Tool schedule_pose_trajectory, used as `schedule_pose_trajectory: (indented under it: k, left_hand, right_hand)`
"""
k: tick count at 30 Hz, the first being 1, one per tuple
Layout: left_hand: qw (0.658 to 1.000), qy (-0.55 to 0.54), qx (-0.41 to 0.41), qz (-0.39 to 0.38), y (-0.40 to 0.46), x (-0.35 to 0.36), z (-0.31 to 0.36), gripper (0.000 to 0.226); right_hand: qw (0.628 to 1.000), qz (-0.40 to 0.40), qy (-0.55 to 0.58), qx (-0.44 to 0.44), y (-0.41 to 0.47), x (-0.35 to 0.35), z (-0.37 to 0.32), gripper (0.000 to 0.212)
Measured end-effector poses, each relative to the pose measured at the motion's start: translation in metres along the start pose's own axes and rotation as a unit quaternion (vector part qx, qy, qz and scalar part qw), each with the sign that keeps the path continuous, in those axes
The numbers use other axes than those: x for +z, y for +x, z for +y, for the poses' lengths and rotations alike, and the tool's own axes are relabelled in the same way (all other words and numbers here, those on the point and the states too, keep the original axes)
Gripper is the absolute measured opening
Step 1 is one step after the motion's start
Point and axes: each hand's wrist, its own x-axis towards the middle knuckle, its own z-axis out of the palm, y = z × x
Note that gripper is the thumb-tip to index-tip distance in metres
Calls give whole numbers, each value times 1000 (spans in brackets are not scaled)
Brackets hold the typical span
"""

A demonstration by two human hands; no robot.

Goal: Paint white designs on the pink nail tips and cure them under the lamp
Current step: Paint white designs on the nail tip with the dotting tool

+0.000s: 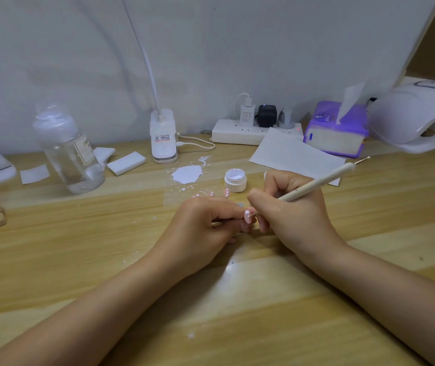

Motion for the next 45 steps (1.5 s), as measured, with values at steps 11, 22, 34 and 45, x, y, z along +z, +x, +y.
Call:
schedule_pose_trajectory:
  k: [11,22,34,45]
  left_hand:
    - [1000,-11,4,-1,0,0,-1,14]
    - [1000,-21,-6,0,-1,0,1,17]
    - [1000,-15,-5,1,0,0,0,16]
    - [1000,-9,-5,-2,0,0,0,14]
  right_hand:
    - [1000,4,3,1,1,1,0,40]
    - [1000,2,7,3,0,1,-1,39]
    - [1000,-2,-4,-4,0,0,0,41]
    - [1000,-3,-7,-7,0,0,0,39]
